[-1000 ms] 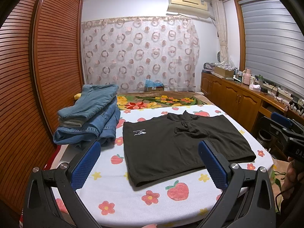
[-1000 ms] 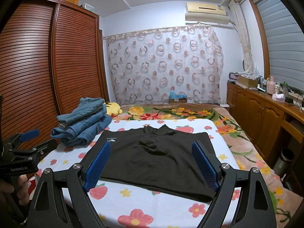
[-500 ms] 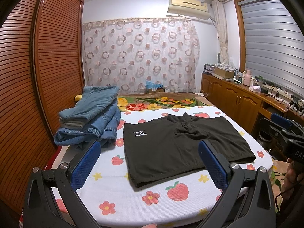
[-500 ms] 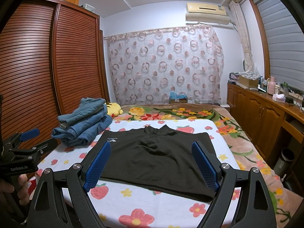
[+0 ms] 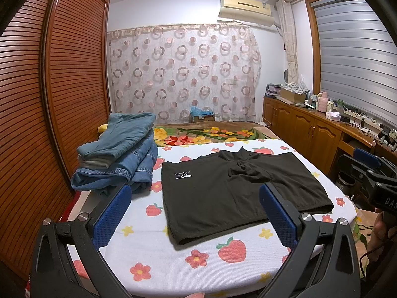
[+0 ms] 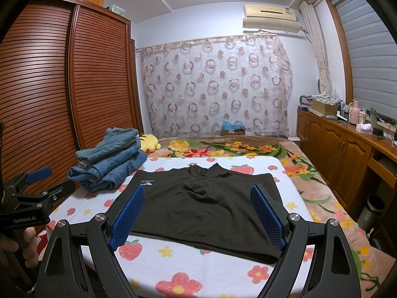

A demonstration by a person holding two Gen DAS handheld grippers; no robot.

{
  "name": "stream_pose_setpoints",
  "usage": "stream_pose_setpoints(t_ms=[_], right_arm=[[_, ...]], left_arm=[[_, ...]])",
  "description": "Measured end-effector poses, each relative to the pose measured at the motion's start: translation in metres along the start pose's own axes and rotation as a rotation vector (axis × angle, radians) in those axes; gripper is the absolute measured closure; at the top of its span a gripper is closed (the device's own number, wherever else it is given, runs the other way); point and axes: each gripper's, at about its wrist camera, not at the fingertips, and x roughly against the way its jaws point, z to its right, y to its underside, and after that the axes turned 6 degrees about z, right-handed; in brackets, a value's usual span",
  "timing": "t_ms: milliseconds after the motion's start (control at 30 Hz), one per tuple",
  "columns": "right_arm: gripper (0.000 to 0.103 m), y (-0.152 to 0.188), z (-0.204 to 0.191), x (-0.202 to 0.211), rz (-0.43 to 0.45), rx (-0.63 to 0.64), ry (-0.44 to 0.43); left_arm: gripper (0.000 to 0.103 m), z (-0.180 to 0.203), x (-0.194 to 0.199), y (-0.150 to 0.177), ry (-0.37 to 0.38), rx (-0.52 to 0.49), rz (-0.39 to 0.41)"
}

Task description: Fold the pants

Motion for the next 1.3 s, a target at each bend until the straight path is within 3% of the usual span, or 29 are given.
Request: stream_pose_setpoints(t_ms=[1300], right_arm=[[0.015, 0.000, 0.000, 0.001, 0.000, 0.002, 0.000]], left_arm=[[0.000, -0.008, 0.005, -0.007, -0.003, -0.001, 0.000]])
